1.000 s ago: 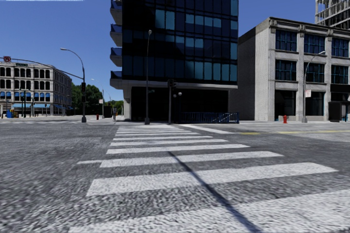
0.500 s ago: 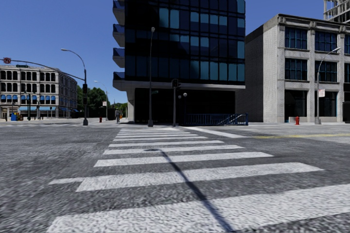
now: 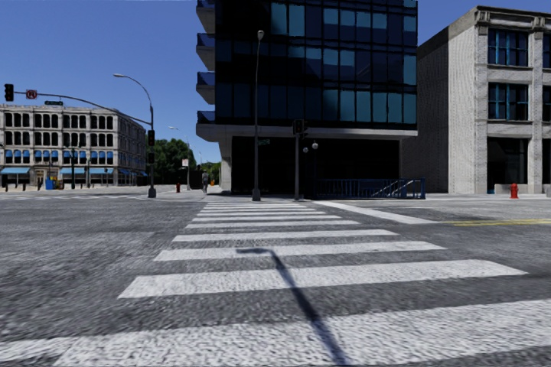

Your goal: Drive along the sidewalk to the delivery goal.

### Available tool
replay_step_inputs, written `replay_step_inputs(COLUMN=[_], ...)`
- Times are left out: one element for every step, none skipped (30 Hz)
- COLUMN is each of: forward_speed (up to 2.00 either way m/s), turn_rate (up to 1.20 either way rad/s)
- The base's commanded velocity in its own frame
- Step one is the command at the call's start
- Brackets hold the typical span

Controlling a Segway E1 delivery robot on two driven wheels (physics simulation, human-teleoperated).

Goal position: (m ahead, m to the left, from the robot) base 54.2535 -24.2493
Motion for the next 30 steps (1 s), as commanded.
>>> replay_step_inputs(forward_speed=[2.0,2.0,2.0,2.0,2.0,2.0,2.0,2.0,2.0,2.0,2.0,2.0,2.0,2.0,2.0,2.0,2.0,2.0,2.0,2.0,2.0,2.0,2.0,2.0,2.0,2.0,2.0,2.0,2.0,2.0], turn_rate=[0.37,0.37,0.37,0.37,0.37,0.37,0.37,0.37,0.37,0.37,0.37,0.37,0.37,0.37,0.37,0.28,0.2,0.2,0.24,0.26,0.26,0.25,0.2,0.18,0.18,0.18,0.18,0.18,0.18,0.18])
